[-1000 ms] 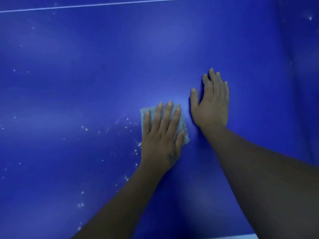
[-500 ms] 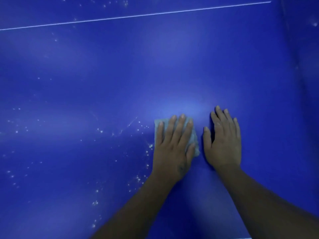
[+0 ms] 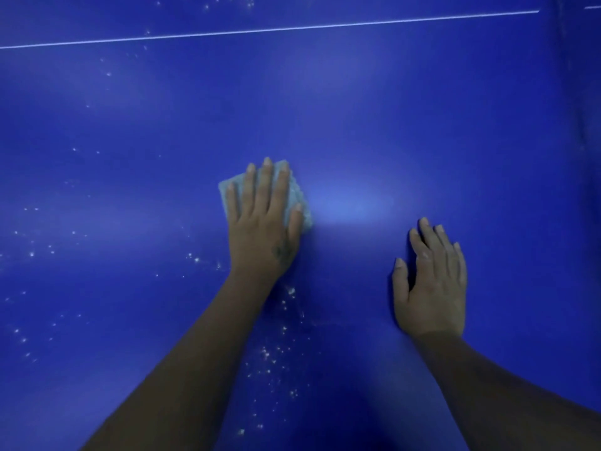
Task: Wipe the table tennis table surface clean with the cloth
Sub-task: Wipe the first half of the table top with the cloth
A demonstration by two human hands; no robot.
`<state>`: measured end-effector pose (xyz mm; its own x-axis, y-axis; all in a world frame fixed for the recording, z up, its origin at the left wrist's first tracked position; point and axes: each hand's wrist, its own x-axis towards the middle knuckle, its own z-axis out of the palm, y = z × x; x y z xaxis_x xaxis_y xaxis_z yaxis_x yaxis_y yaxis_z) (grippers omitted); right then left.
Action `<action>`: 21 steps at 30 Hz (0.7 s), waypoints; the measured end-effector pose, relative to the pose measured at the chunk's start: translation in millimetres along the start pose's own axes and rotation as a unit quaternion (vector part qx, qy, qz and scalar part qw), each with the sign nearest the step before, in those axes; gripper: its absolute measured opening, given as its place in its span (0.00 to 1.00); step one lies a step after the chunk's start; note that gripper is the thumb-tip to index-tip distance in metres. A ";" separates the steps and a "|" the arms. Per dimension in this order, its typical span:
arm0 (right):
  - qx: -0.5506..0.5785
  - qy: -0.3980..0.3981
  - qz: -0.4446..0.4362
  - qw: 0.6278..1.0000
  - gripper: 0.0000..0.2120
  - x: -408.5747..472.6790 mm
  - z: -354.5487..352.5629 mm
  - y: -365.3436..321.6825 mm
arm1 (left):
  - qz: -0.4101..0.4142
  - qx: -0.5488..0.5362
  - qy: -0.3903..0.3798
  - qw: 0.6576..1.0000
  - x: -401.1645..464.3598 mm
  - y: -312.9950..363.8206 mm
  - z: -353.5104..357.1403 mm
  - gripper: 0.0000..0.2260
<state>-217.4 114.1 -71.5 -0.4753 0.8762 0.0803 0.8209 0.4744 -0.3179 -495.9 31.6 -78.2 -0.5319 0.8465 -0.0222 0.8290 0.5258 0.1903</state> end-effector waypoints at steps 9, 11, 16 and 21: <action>-0.008 -0.018 0.012 1.000 0.26 0.7 -0.6 -1.5 | -0.087 -0.007 -0.039 0.995 -151.2 27.9 -6.9 0.30; -0.008 -0.016 0.012 1.000 0.26 0.9 -0.6 -1.3 | -0.104 -0.003 -0.033 0.994 -128.9 28.1 -5.1 0.30; -0.015 -0.014 0.013 1.000 0.26 0.8 -0.6 -2.0 | -0.117 -0.011 -0.027 0.993 -76.4 30.7 0.4 0.31; -0.015 -0.008 0.010 1.000 0.26 1.4 0.1 -1.4 | -0.103 -0.019 -0.033 0.994 -118.4 43.2 -1.1 0.31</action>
<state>-219.2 114.7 -71.1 -0.4632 0.8843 0.0598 0.8391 0.4592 -0.2916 -397.3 -46.0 -66.2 -0.6764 0.7252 -0.1290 0.6956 0.6865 0.2120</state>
